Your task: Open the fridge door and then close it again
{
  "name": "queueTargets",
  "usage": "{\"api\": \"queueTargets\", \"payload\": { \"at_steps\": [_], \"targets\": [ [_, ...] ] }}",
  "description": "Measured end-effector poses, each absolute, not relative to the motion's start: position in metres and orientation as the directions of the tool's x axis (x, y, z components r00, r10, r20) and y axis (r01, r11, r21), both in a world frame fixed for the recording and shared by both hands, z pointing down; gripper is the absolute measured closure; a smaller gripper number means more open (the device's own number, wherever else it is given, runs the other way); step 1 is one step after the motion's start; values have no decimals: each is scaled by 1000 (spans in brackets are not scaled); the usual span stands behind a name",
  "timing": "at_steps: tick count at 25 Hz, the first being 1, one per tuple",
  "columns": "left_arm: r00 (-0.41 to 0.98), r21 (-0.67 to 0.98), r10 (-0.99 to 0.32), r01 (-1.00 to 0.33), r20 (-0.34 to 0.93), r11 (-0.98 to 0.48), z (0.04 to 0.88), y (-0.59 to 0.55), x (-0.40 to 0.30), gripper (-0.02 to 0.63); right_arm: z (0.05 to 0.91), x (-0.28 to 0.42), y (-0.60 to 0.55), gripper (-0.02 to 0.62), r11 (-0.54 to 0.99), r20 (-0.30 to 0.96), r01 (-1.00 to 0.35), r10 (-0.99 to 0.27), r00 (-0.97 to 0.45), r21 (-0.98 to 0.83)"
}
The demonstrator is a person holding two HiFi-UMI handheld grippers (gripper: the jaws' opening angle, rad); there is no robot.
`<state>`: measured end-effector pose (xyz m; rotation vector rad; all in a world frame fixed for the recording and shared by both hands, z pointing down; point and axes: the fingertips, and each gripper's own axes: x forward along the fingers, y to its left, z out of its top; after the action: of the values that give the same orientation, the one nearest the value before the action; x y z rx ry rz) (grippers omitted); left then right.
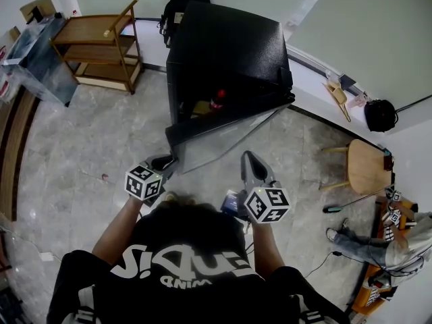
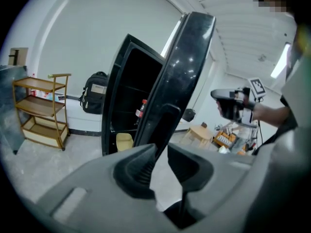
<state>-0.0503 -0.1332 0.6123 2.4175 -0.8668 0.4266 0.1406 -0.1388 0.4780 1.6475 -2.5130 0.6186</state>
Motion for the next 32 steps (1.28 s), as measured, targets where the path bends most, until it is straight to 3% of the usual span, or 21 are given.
{"api": "queueTargets", "payload": {
  "at_steps": [32],
  "targets": [
    [775, 435, -442, -624, 453, -649, 610, -99, -34, 529, 479, 141, -132, 598, 316, 282, -903, -873, -397, -292]
  ]
}}
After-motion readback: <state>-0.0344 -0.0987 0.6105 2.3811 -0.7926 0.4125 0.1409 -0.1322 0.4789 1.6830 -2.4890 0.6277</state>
